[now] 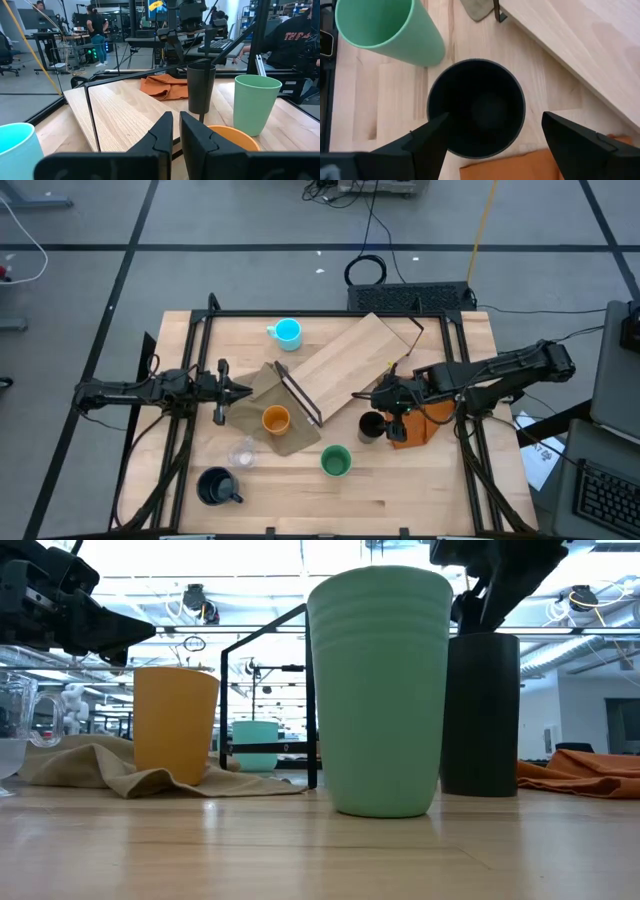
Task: Stack small to large cups/mugs on shelf
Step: Put the black cup on the shelf
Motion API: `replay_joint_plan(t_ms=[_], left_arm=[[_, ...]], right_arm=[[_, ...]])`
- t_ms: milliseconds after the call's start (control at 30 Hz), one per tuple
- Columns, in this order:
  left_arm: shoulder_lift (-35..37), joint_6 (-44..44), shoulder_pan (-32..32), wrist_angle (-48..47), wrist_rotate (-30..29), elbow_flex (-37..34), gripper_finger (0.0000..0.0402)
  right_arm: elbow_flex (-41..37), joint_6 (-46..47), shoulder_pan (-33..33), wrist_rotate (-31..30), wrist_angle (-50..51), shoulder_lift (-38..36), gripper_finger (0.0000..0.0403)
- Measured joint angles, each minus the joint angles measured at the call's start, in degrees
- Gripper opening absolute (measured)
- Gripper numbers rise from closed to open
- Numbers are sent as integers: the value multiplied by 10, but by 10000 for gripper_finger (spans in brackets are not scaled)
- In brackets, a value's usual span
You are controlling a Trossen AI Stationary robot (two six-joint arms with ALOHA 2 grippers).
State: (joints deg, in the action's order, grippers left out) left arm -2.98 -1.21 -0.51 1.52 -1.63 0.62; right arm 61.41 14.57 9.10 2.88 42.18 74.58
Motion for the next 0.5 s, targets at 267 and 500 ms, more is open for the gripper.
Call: replay_joint_plan(t_ms=[267,500], left_arm=[[0,1,0,0,0,0,35],[0,0,0,0,0,0,35]], right_arm=[[-13,-12,-1,-21,-12,4,299],[-42,-13,-1,-26,-39,4,299]])
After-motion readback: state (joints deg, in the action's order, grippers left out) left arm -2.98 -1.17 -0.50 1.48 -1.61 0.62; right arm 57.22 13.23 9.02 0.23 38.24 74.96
